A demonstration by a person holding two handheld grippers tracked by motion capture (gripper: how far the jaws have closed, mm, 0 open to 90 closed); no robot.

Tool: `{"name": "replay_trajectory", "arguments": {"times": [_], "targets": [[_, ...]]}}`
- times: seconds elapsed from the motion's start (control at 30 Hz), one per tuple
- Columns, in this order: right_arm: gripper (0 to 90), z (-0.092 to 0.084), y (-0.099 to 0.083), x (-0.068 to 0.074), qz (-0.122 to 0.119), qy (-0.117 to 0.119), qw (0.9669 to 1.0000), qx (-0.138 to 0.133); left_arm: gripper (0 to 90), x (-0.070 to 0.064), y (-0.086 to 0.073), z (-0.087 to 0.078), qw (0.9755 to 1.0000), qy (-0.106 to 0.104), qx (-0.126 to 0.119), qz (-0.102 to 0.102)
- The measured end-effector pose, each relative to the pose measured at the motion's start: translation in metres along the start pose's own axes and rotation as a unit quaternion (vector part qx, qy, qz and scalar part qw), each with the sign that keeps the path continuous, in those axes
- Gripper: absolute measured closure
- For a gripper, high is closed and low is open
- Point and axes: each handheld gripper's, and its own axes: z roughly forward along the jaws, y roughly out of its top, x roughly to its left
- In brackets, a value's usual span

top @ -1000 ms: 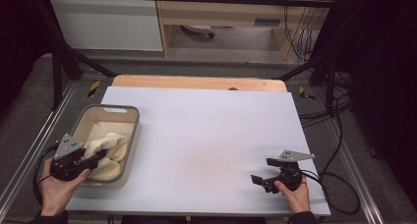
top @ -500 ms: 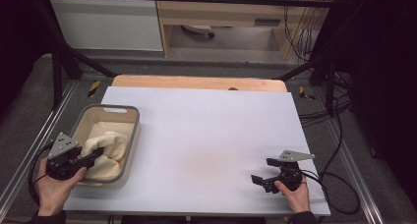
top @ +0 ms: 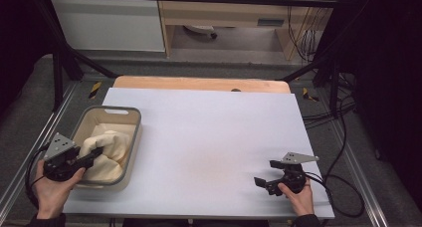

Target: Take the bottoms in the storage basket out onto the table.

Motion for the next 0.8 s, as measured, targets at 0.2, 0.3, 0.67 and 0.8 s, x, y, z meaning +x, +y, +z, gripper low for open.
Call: {"name": "replay_trajectory", "arguments": {"times": [0.2, 0.3, 0.67, 0.8], "targets": [[0.5, 0.0, -0.0001, 0.0, 0.001, 0.0, 1.0, 0.001, 65.8, 0.0009, 0.0022, -0.001, 1.0, 0.0, -0.006, -0.003], [0.5, 0.0, 0.0, 0.0002, 0.001, 0.001, 1.0, 0.002, 65.8, 0.001, 0.003, -0.0016, 1.0, -0.001, -0.009, -0.004], [0.5, 0.0003, 0.0, 0.0002, 0.002, 0.001, 1.0, 0.003, 65.8, 0.0015, 0.0074, -0.0036, 0.9997, -0.003, -0.02, -0.011], [0.5, 0.0006, -0.0001, 0.0001, 0.001, 0.002, 1.0, 0.004, 65.8, 0.0028, 0.008, -0.0039, 0.9996, -0.001, -0.025, -0.016]]}}
